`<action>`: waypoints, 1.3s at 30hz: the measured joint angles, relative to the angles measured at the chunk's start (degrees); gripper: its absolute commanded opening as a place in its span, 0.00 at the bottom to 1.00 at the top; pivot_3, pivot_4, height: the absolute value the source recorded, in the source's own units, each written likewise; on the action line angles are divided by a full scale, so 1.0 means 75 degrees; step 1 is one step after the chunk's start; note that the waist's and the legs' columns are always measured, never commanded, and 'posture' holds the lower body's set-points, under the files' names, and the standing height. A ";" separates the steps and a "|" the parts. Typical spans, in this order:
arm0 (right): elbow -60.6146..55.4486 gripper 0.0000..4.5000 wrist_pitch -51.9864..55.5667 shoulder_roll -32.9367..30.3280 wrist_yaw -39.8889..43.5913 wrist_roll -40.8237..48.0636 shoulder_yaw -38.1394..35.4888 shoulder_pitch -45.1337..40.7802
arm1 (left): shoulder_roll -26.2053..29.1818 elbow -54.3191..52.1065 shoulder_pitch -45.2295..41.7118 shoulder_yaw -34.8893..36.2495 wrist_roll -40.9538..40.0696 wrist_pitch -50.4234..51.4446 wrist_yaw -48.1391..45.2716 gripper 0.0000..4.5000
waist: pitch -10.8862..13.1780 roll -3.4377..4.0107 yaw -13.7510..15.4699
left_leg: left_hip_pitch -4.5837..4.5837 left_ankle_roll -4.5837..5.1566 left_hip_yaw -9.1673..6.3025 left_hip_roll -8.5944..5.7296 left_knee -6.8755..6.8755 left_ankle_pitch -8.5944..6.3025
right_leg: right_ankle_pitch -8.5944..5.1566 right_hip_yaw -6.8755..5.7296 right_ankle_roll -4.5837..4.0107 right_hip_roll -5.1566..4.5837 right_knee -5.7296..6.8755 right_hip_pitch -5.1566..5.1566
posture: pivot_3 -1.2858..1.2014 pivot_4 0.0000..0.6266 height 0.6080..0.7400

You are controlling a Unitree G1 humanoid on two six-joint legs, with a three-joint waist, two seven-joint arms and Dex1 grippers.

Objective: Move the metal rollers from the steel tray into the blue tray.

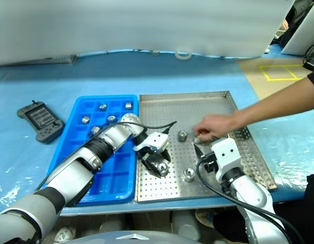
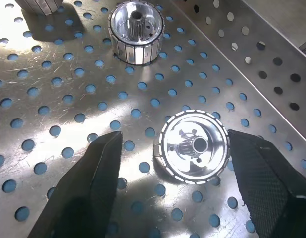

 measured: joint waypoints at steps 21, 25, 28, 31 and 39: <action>0.0142 0.74 -0.0140 -0.0043 0.0019 0.0000 -0.0020 -0.0127 | -0.0282 0.0692 -0.0133 0.0650 0.0133 0.0122 0.0758 0.52 | -0.0001 0.0000 -0.0139 | -0.0036 0.0022 -0.0010 -0.0017 0.0032 -0.0012 | 0.0000 0.0008 0.0000 -0.0011 -0.0002 -0.0008 | 0.33 0.24 1.00; 0.0441 0.74 -0.0282 -0.0064 0.0065 0.0000 -0.0020 -0.0229 | -0.0226 0.0684 -0.0121 0.0777 0.0132 0.0257 0.0764 0.52 | -0.0001 0.0001 -0.0136 | -0.0043 0.0039 -0.0011 -0.0017 0.0034 -0.0017 | 0.0001 0.0006 -0.0002 -0.0012 -0.0003 -0.0010 | 0.34 0.24 1.00; 0.0612 0.74 -0.0403 -0.0103 0.0130 0.0000 -0.0020 -0.0337 | -0.0226 0.0680 -0.0101 0.0928 0.0106 0.0303 0.0890 0.52 | -0.0001 0.0002 -0.0123 | -0.0045 0.0046 -0.0011 -0.0017 0.0038 -0.0016 | 0.0001 0.0001 -0.0002 -0.0014 -0.0002 -0.0009 | 0.34 0.24 1.00; 0.0745 0.74 -0.0539 -0.0142 0.0202 0.0000 -0.0020 -0.0408 | -0.0236 0.0659 -0.0104 0.1170 -0.0003 0.0517 0.1003 0.52 | -0.0001 0.0002 -0.0118 | -0.0044 0.0046 -0.0011 -0.0018 0.0048 -0.0019 | 0.0001 0.0000 -0.0002 -0.0017 -0.0001 -0.0005 | 0.35 0.24 1.00; 0.1002 0.74 -0.0716 -0.0164 0.0289 0.0000 0.0022 -0.0691 | -0.0219 0.0243 0.0188 0.1192 0.0004 0.0612 0.1047 0.52 | 0.0000 0.0004 -0.0113 | -0.0048 0.0049 -0.0011 -0.0022 0.0058 -0.0022 | 0.0001 -0.0001 -0.0002 -0.0027 0.0003 -0.0005 | 0.35 0.24 1.00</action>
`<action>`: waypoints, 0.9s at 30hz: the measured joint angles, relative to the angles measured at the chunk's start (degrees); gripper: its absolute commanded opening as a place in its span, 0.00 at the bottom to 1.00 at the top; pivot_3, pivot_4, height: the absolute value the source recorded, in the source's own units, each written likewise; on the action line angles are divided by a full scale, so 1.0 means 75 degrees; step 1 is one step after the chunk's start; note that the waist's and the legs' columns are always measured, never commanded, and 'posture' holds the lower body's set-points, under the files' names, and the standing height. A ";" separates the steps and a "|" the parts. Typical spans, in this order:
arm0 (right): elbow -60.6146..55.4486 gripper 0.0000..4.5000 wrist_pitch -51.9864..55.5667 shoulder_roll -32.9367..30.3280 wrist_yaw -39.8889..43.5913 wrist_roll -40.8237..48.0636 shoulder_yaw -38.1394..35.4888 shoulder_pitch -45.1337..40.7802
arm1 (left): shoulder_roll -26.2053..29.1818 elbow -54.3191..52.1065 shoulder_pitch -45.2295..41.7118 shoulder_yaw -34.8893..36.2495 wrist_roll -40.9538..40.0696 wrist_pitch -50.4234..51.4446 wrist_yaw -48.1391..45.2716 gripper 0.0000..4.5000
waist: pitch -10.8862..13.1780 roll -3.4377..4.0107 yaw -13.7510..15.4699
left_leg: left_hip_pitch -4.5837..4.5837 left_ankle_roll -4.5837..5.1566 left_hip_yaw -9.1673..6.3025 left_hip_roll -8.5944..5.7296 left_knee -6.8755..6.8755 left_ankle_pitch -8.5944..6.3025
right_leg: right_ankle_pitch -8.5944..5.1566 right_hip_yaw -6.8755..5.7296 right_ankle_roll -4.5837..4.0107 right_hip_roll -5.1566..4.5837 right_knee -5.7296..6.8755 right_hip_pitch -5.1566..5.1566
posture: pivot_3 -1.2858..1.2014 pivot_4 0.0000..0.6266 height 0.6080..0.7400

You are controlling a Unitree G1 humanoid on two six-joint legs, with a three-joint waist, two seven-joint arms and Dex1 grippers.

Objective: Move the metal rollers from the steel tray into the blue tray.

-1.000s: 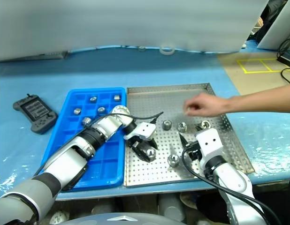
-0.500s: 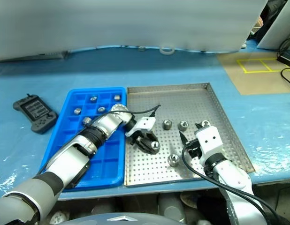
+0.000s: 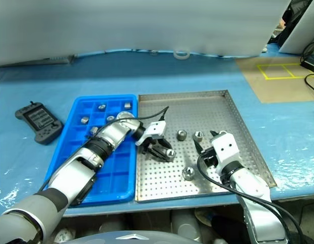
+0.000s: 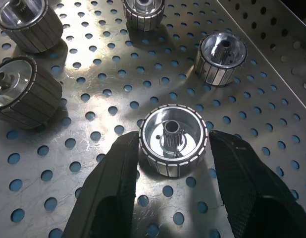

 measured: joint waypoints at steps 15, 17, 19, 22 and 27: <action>-0.0001 0.74 -0.0032 -0.0003 0.0043 0.0000 0.0005 0.0132 | -0.0126 0.0167 0.0004 -0.0041 0.0199 -0.0117 0.0129 0.38 | 0.0000 0.0001 -0.0001 | -0.0004 0.0004 0.0000 -0.0007 0.0003 -0.0007 | 0.0000 -0.0004 0.0000 -0.0010 -0.0003 0.0000 | 0.34 0.24 1.00; 0.0000 0.74 -0.0032 -0.0003 0.0043 0.0000 0.0006 0.0118 | -0.0157 0.0248 -0.0048 -0.0012 0.0200 -0.0163 0.0304 0.38 | 0.0000 0.0001 -0.0003 | -0.0007 0.0006 0.0000 -0.0008 0.0004 -0.0007 | 0.0000 -0.0003 0.0000 -0.0012 -0.0003 -0.0002 | 0.35 0.24 1.00; 0.0000 0.74 -0.0031 -0.0003 0.0043 0.0000 0.0006 0.0068 | -0.0167 0.0319 -0.0133 0.0055 0.0182 -0.0152 0.0450 0.38 | 0.0000 0.0001 -0.0007 | -0.0010 0.0007 0.0000 -0.0008 0.0006 -0.0007 | 0.0000 -0.0004 0.0000 -0.0012 -0.0002 -0.0006 | 0.35 0.24 1.00; 0.0000 0.74 -0.0026 -0.0003 0.0059 0.0018 0.0003 -0.0087 | -0.0203 0.0358 -0.0406 0.0490 -0.0093 0.0252 0.0673 0.38 | 0.0001 0.0001 0.0006 | -0.0011 0.0010 -0.0001 -0.0008 0.0010 -0.0005 | 0.0000 -0.0006 -0.0001 -0.0013 0.0003 -0.0008 | 0.36 0.24 1.00; 0.0014 0.74 0.0153 -0.0178 0.0600 0.0589 -0.0050 -0.0670 | 0.0238 -0.0628 -0.0720 0.1271 -0.0773 0.1085 0.0653 0.38 | 0.0003 0.0005 0.0056 | -0.0007 0.0025 -0.0001 -0.0004 0.0008 0.0002 | 0.0002 -0.0008 -0.0003 -0.0014 0.0005 -0.0007 | 0.41 0.24 1.00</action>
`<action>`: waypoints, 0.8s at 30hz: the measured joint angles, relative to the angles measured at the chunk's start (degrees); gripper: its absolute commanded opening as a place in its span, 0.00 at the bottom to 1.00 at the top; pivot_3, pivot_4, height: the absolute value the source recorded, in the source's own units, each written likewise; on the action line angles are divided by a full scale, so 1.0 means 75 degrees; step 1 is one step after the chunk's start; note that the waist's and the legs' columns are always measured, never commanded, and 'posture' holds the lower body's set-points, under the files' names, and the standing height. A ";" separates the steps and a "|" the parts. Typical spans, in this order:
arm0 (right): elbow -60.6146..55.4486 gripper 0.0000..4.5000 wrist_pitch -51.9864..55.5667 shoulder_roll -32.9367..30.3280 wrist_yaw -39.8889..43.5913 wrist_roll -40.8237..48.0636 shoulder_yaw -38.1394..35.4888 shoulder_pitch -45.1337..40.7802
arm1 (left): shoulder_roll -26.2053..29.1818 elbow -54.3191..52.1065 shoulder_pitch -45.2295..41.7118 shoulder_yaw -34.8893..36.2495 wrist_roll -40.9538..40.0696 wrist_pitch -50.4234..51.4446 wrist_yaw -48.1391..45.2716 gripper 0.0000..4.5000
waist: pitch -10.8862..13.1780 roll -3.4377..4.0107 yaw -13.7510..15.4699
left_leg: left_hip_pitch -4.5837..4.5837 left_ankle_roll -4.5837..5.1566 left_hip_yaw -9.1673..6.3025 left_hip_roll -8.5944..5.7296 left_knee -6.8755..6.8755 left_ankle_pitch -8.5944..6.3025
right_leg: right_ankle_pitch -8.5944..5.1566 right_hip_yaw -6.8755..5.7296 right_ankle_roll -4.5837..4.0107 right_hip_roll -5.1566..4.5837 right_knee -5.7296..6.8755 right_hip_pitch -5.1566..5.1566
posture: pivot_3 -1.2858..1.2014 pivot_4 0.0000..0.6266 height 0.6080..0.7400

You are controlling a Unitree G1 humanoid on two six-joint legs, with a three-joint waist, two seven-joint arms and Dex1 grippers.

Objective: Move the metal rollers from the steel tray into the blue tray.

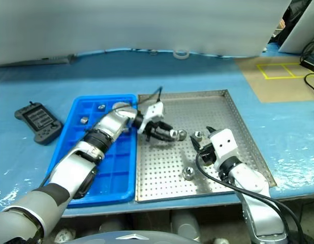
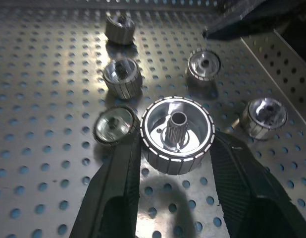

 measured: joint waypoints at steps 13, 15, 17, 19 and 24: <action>0.2721 0.74 -0.0436 -0.0263 0.2260 0.0957 0.0746 -0.3339 | 0.2720 -0.4014 0.1859 0.1578 -0.1057 0.2180 0.0897 0.38 | 0.0014 0.0021 0.1069 | 0.0003 -0.0014 -0.0011 0.0011 -0.0006 0.0018 | 0.0003 -0.0044 -0.0012 -0.0001 0.0035 -0.0026 | 0.59 0.24 1.00; 0.3365 0.74 -0.0692 -0.0037 0.2602 0.0864 0.1243 -0.3834 | 0.3059 -0.4904 0.2615 0.2001 -0.1276 0.2693 0.1294 0.38 | 0.0015 0.0018 0.1288 | -0.0008 -0.0028 -0.0015 0.0009 -0.0006 0.0026 | 0.0002 -0.0054 -0.0018 -0.0004 0.0055 -0.0041 | 0.62 0.24 1.00; 0.3864 0.74 -0.0923 0.0130 0.2904 0.0786 0.1564 -0.4217 | 0.3259 -0.5707 0.3191 0.2424 -0.1551 0.3220 0.1653 0.38 | 0.0016 0.0010 0.1476 | -0.0029 -0.0031 -0.0019 0.0001 -0.0005 0.0027 | -0.0010 -0.0069 -0.0038 -0.0012 0.0069 -0.0061 | 0.64 0.24 1.00; 0.4341 0.74 -0.1224 0.0256 0.3215 0.0686 0.1803 -0.4549 | 0.3408 -0.6656 0.3802 0.3034 -0.1931 0.3831 0.2077 0.38 | 0.0019 0.0000 0.1721 | -0.0040 -0.0036 -0.0024 -0.0013 -0.0004 0.0029 | -0.0021 -0.0109 -0.0055 -0.0036 0.0077 -0.0056 | 0.66 0.24 1.00; 0.5703 0.74 -0.2035 0.0589 0.3938 0.0480 0.2132 -0.5200 | 0.3612 -0.8589 0.5964 0.4213 -0.2548 0.4746 0.3002 0.38 | 0.0026 -0.0001 0.2093 | -0.0031 -0.0042 -0.0075 -0.0044 -0.0005 0.0018 | -0.0039 -0.0141 -0.0082 -0.0067 0.0071 -0.0021 | 0.68 0.24 1.00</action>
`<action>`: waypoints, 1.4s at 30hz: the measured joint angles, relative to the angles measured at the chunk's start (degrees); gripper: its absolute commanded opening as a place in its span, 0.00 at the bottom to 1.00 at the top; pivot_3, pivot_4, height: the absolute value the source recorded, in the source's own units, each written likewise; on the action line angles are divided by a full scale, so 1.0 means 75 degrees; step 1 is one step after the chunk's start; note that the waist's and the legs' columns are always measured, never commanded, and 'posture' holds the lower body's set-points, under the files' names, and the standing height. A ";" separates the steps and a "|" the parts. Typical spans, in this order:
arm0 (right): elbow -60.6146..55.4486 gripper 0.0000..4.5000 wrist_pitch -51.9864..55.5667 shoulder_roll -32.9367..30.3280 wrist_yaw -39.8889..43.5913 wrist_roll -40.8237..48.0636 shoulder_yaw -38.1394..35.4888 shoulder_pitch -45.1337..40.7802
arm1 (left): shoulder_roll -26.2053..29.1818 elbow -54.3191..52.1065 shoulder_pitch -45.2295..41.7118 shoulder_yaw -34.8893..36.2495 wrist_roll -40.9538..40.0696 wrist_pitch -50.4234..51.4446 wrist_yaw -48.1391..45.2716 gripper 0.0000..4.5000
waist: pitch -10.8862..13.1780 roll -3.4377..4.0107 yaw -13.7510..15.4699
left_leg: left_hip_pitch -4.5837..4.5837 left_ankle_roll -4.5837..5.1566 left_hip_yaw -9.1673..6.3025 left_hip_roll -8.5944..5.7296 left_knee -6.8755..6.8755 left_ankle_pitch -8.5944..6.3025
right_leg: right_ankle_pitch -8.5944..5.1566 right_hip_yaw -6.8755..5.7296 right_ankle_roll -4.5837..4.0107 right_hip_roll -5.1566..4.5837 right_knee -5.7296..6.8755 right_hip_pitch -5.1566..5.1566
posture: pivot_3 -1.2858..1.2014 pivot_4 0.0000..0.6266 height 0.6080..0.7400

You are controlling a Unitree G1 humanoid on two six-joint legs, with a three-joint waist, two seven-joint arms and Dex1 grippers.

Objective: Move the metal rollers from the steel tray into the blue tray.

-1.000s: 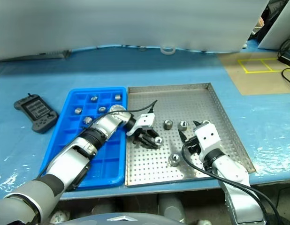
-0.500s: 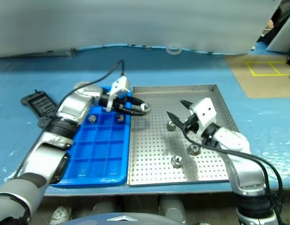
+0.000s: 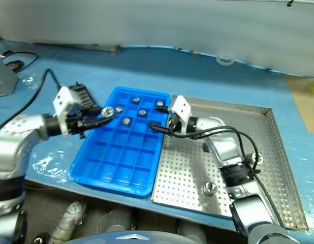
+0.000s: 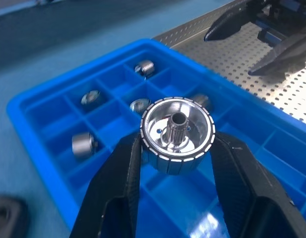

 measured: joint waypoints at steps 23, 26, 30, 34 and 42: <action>0.0471 0.74 -0.0593 0.0185 -0.0135 -0.0415 -0.0026 0.0030 | -0.1050 0.1711 -0.0403 -0.1269 0.0561 -0.1032 0.2506 0.38 | 0.0058 -0.0062 0.0558 | 0.0032 -0.0148 -0.0108 0.0053 -0.0043 0.0086 | 0.0015 -0.0020 0.0042 0.0085 0.0034 0.0008 | 0.64 0.24 1.00; 0.0456 0.74 -0.0567 0.0130 -0.0218 -0.0425 -0.0113 0.0107 | -0.1049 0.1926 -0.0557 -0.1404 0.0640 -0.1158 0.2537 0.54 | 0.0057 -0.0062 0.0526 | 0.0046 -0.0154 -0.0107 0.0055 -0.0048 0.0088 | 0.0016 -0.0019 0.0044 0.0087 0.0034 0.0017 | 0.64 0.24 1.00; 0.0456 0.74 -0.0543 0.0127 -0.0310 -0.0430 -0.0116 0.0113 | -0.1097 0.2118 -0.0706 -0.1579 0.0645 -0.1259 0.2539 0.80 | 0.0058 -0.0060 0.0518 | 0.0060 -0.0166 -0.0107 0.0058 -0.0050 0.0095 | 0.0015 -0.0015 0.0044 0.0089 0.0035 0.0023 | 0.63 0.24 1.00; 0.0456 0.74 -0.0543 0.0127 -0.0371 -0.0453 -0.0117 0.0110 | -0.1000 0.2037 -0.0748 -0.1735 0.0569 -0.1153 0.2323 0.88 | 0.0061 -0.0054 0.0519 | 0.0084 -0.0172 -0.0105 0.0059 -0.0063 0.0099 | 0.0014 -0.0011 0.0043 0.0089 0.0036 0.0037 | 0.62 0.24 1.00; -0.0142 0.74 -0.0405 -0.0399 -0.0714 -0.0449 -0.0668 0.0675 | -0.0871 0.1895 -0.1664 -0.2015 -0.0146 -0.0755 0.1383 0.88 | 0.0059 -0.0062 0.0553 | 0.0052 -0.0179 -0.0098 0.0050 -0.0073 0.0105 | 0.0014 -0.0009 0.0041 0.0109 0.0035 0.0030 | 0.56 0.24 1.00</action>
